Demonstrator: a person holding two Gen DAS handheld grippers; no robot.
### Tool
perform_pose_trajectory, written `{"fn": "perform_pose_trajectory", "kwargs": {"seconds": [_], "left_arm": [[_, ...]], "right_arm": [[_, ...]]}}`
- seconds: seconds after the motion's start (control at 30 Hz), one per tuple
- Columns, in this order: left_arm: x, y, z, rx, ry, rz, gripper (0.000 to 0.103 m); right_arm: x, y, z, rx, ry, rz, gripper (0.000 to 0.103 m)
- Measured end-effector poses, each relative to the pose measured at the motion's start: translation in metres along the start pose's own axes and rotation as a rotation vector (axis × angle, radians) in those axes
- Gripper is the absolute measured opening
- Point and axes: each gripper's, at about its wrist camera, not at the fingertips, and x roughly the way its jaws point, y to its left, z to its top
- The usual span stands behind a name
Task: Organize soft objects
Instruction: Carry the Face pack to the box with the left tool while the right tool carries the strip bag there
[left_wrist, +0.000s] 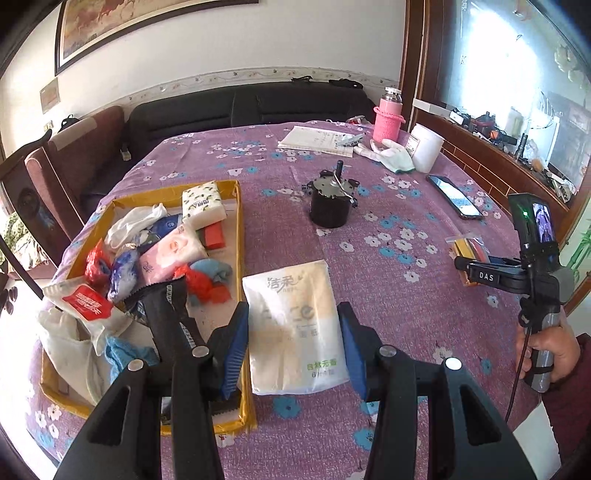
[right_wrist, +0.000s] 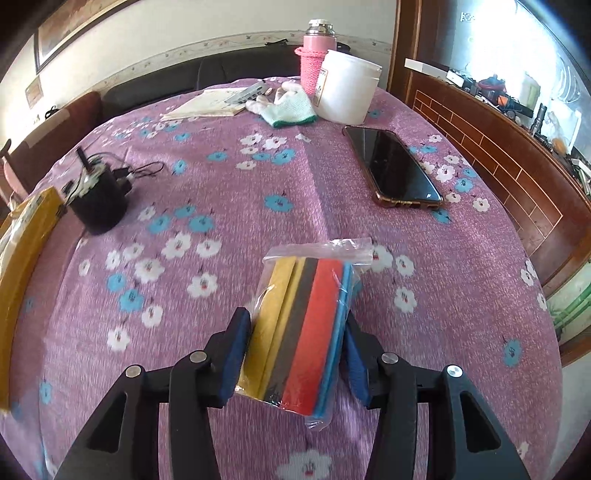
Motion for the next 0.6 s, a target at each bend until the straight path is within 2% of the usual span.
{"fn": "perform_pose_trajectory", "kwargs": {"seconds": [0.37,0.6], "left_arm": [[0.010,-0.017,-0.010,0.016,0.042,-0.025,0.046],[0.014,-0.023,-0.014,0.011,0.062,-0.053,0.046]], "right_arm": [[-0.026,-0.006,-0.033,-0.058,0.047,0.071,0.052],[-0.040,-0.014,-0.048,-0.014,0.043,0.140,0.052]]}}
